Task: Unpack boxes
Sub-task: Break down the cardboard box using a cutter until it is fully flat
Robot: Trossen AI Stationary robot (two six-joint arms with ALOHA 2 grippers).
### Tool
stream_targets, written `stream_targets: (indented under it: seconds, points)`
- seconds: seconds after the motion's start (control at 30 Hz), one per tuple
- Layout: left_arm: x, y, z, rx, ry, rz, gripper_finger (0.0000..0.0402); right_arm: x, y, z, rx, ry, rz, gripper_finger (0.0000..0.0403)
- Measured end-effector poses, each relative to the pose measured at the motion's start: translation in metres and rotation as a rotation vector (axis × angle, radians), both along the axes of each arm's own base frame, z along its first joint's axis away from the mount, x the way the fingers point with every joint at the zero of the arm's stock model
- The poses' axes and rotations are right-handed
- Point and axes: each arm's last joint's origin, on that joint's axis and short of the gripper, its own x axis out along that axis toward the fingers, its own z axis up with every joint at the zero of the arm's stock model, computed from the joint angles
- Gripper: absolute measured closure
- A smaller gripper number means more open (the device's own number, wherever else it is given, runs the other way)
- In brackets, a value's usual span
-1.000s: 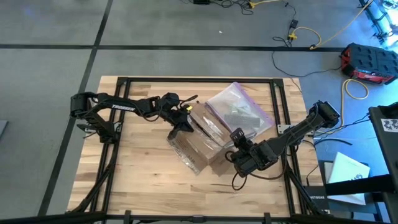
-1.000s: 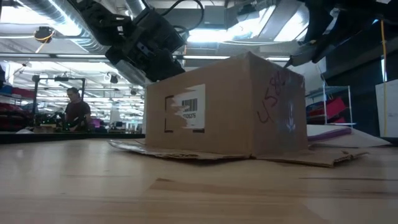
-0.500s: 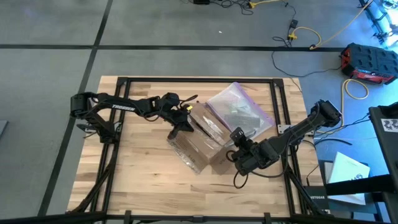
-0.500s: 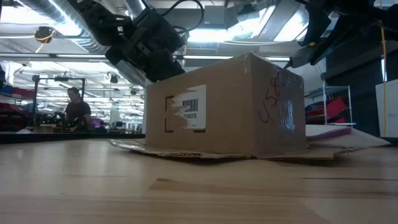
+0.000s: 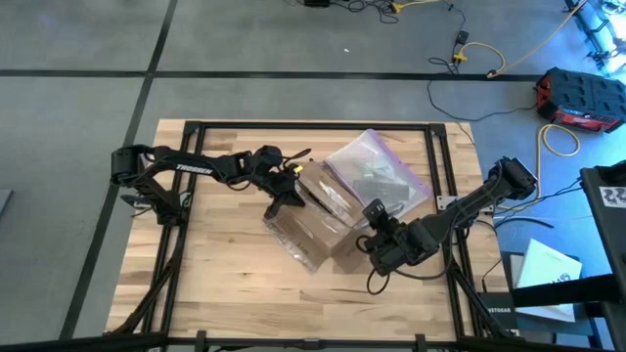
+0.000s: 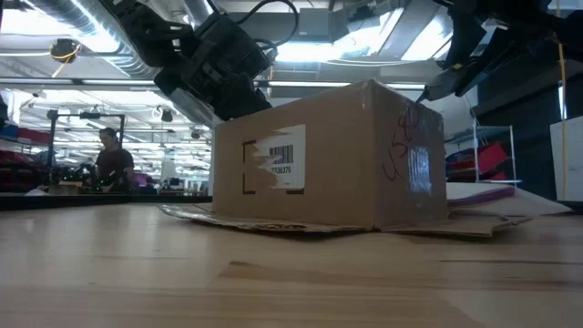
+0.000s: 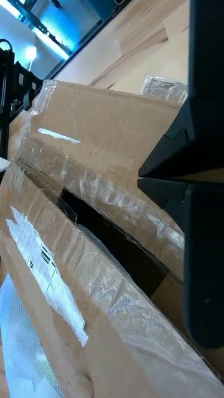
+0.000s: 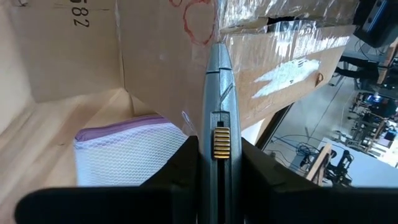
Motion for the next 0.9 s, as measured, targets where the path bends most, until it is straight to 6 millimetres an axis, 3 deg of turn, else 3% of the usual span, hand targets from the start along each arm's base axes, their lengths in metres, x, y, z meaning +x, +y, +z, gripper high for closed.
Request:
stream_targets:
  seconds: [0.9]
  points:
    - [-0.0004,0.0059,0.0012,-0.014,-0.016,0.014,0.0402,-0.0057,-0.0090,-0.0017,-0.001,-0.016,-0.118,0.0348]
